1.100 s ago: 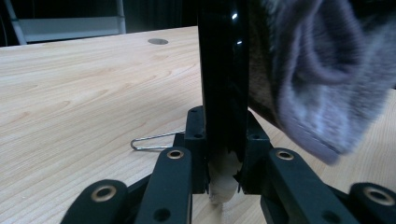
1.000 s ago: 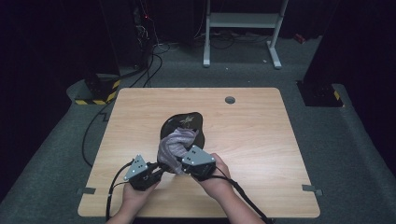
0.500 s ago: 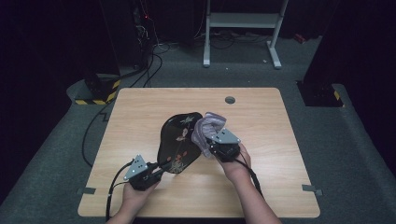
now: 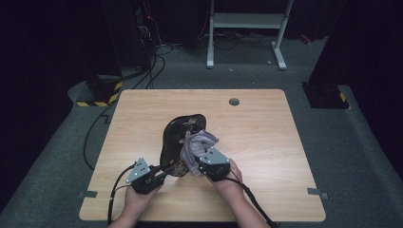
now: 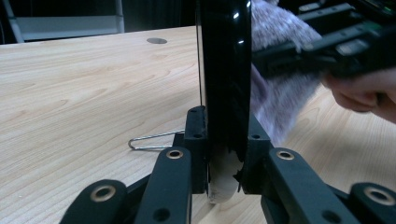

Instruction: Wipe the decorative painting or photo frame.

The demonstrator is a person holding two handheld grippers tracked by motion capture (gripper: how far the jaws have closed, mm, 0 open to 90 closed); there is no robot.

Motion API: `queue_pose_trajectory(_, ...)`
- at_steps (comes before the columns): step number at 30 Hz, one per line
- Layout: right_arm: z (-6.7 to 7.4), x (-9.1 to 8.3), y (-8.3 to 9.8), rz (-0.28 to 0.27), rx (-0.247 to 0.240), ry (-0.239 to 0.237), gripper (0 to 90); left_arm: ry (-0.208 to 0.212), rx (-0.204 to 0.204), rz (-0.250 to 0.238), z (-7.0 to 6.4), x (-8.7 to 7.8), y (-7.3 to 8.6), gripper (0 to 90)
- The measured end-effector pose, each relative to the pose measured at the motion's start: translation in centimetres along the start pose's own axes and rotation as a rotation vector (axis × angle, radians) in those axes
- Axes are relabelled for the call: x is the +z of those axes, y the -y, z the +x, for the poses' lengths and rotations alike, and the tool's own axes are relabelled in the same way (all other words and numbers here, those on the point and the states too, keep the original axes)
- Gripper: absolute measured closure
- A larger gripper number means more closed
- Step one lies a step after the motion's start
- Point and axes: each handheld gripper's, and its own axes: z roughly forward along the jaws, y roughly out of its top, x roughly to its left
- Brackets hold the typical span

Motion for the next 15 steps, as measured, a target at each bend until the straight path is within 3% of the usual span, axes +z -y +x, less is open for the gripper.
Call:
queue_pose_trajectory(3,0.9,0.0,-0.1,-0.004,-0.018,-0.018,66.2,0.0,0.001,0.002,0.0,0.0,0.0,77.2)
queue_pose_trajectory(5,0.7,0.0,-0.1,-0.001,-0.025,-0.016,66.1,0.001,-0.001,0.001,0.0,0.0,0.0,77.2)
queue_pose_trajectory(15,-3.3,0.5,1.2,0.041,0.058,0.068,66.0,0.003,-0.002,0.0,0.0,0.0,0.0,77.2)
